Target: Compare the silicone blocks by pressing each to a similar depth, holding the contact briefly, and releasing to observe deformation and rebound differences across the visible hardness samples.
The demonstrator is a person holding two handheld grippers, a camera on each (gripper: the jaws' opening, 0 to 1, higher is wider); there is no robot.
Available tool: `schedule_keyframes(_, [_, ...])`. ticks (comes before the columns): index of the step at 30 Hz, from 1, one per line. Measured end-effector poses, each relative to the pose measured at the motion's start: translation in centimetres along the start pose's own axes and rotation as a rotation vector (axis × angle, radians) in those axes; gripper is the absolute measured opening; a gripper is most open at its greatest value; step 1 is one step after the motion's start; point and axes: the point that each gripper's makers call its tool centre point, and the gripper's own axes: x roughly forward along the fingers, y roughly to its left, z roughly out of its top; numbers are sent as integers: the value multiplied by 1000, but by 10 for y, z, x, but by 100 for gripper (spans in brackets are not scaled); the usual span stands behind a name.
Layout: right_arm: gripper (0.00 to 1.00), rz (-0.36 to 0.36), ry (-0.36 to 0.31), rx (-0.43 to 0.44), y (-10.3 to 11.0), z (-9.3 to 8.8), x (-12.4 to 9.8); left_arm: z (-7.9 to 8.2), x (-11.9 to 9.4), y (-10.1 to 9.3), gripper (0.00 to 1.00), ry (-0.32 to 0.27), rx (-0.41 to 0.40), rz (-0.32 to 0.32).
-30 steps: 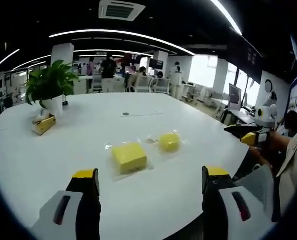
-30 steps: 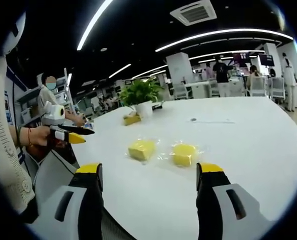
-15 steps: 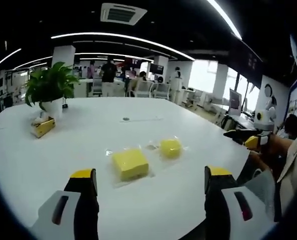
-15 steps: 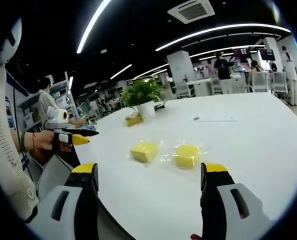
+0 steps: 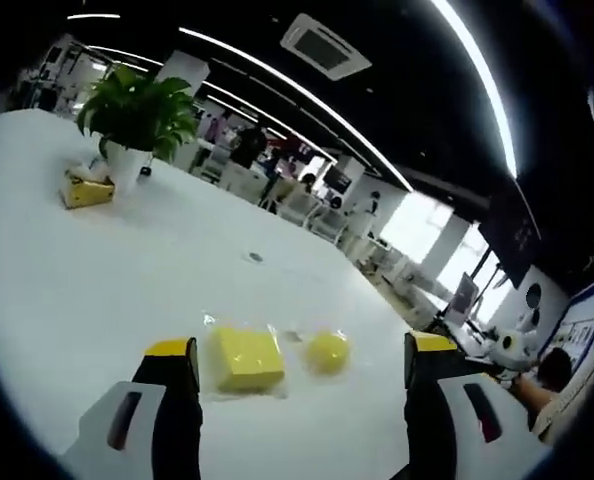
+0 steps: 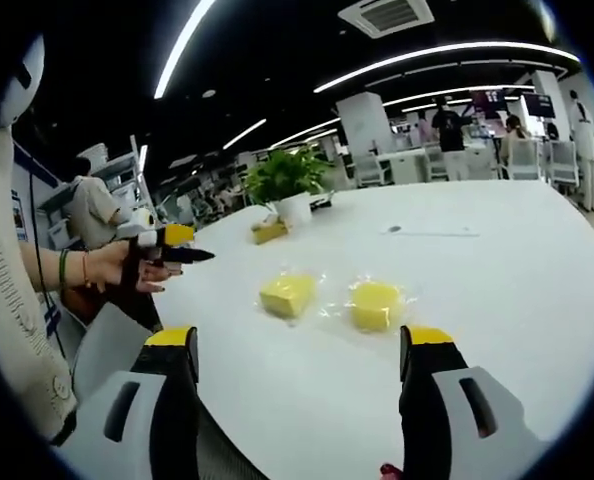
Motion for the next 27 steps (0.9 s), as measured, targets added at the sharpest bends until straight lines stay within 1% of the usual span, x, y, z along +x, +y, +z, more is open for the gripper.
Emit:
schedule_keyframes(2, [77, -3, 3, 1, -1, 1, 0, -2, 7, 6, 84, 21, 15, 7])
schedule_keyframes(3, [77, -5, 2, 2, -2, 2, 0, -4, 11, 10, 84, 42, 31, 10])
schedule_keyframes(5, [78, -6, -2, 7, -3, 4, 0, -6, 17, 14, 84, 49, 30, 9])
schedule_keyframes(7, [78, -7, -10, 14, -3, 7, 0, -9, 25, 20, 83, 68, 24, 11])
schedule_keyframes(9, [78, -10, -17, 16, -4, 10, 1, -14, 32, 23, 83, 91, 39, 16])
schedule_keyframes(12, [78, -16, -11, 17, -6, 10, 2, -18, 41, 24, 83, 117, 44, 13])
schedule_keyframes(15, [78, -22, -5, 20, -6, 11, 4, -23, 49, 30, 82, 139, 48, 13])
schedule_keyframes(17, [78, -26, 0, 19, -6, 11, 5, -24, 54, 34, 79, 149, 44, 9])
schedule_keyframes(22, [78, -36, 17, 25, -5, 10, 9, -25, 64, 46, 80, 156, 11, 2])
schedule_keyframes(25, [77, -38, 26, 28, -4, 10, 13, -29, 73, 54, 81, 171, -13, -5])
schedule_keyframes(27, [77, -44, 40, 21, -5, 9, 16, -34, 78, 58, 78, 188, -33, -22])
